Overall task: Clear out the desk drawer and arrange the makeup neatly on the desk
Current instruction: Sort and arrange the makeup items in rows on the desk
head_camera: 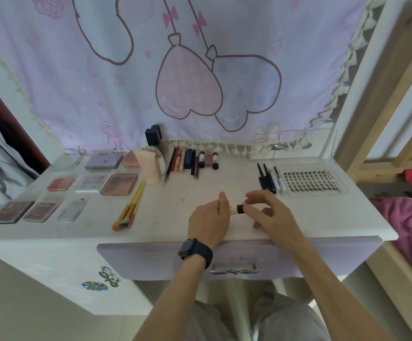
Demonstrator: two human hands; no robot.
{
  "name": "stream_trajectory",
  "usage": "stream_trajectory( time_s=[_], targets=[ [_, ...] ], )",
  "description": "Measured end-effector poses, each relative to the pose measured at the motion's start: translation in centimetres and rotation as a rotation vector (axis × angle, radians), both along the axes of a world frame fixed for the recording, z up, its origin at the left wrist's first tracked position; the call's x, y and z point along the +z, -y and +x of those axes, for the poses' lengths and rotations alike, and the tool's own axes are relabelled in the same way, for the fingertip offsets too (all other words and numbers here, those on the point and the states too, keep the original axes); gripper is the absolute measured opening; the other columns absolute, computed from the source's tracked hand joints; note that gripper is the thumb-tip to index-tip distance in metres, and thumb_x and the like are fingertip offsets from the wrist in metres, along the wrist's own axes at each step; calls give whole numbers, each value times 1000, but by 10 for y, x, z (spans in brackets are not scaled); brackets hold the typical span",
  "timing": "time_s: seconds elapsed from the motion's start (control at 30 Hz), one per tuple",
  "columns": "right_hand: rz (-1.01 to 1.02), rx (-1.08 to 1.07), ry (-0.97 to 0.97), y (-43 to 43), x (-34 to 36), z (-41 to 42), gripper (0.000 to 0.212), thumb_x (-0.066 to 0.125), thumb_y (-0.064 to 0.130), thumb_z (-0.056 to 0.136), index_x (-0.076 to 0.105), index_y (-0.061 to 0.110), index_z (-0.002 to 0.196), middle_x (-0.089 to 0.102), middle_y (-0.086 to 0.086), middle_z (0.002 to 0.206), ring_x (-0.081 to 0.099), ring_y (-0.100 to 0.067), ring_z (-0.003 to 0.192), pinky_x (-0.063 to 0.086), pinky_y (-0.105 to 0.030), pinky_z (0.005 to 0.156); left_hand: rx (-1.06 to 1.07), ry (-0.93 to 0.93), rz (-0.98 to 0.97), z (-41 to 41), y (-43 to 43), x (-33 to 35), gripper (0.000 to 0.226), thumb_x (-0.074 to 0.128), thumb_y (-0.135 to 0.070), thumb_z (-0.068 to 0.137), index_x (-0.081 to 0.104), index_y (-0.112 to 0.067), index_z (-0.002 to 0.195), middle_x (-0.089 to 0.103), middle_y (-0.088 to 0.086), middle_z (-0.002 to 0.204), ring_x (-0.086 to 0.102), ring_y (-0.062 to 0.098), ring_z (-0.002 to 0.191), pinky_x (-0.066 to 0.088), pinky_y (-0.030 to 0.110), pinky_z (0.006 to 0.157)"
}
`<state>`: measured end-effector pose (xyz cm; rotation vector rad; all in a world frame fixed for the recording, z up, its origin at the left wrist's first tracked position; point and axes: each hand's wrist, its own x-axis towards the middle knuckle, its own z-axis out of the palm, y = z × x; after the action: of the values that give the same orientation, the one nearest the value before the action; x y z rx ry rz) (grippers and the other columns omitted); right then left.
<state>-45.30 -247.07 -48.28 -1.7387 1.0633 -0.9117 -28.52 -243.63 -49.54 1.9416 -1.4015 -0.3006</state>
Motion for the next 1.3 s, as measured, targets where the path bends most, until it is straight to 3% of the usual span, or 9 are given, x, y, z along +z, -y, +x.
stream_trajectory(
  time_s=[0.1,0.23,0.3,0.4,0.5,0.63,0.77,0.97,1.3],
  targets=[
    [47,-20,-42,1,4,4,35,57,64,89,68,31,85,74,13,77,54,-3,47,46,-13,52,17,-8,-4,0,-1,-2,67,27,-51,104,59,-7,64,57,3,54,43,16,46,30,29,46],
    [20,18,-30,1,-1,1,4,68,35,94,68,38,91,74,14,87,59,-10,57,49,-17,59,15,-2,-2,0,-1,-3,67,27,-51,104,58,-8,63,59,5,55,44,18,47,33,31,48],
    [-1,49,-10,1,-4,-2,27,73,23,89,65,45,102,70,21,103,63,-17,66,53,-20,68,15,-3,-3,0,0,-3,67,26,-51,104,59,-9,63,59,6,56,44,18,48,34,32,48],
    [40,15,4,-1,2,0,22,71,45,89,63,42,110,71,23,101,61,-10,62,54,-22,64,16,-11,-11,1,0,-2,68,26,-52,104,61,-9,64,60,6,57,46,20,48,36,32,49],
    [50,-6,-71,0,4,4,28,57,62,91,69,37,92,75,14,80,51,-2,52,48,-25,59,20,-7,-9,1,-1,-2,69,25,-52,104,61,-10,64,61,4,57,56,25,54,40,34,50],
    [-27,9,-66,-2,1,2,6,64,40,95,68,39,91,73,15,85,50,-7,56,47,-23,60,26,-10,-4,0,-1,0,68,25,-52,104,61,-11,63,60,3,56,56,24,55,41,35,52],
    [-42,7,8,-4,0,0,14,69,27,94,69,41,97,72,18,93,56,-22,59,49,-27,62,36,-22,-4,0,0,-2,68,24,-53,104,60,-12,63,60,2,57,51,20,51,38,33,51],
    [-28,-82,108,-3,-2,-1,18,65,19,97,71,30,110,71,19,96,58,-37,71,51,-19,61,68,-106,-61,1,0,-3,68,24,-53,104,60,-11,65,62,3,59,52,21,52,36,32,49],
    [-81,-113,74,-4,-3,-2,13,66,24,97,71,36,101,71,18,89,59,-30,65,52,-28,62,135,-195,-121,3,0,-2,68,26,-48,106,61,-7,63,52,-3,51,45,14,47,29,27,47]
  ],
)
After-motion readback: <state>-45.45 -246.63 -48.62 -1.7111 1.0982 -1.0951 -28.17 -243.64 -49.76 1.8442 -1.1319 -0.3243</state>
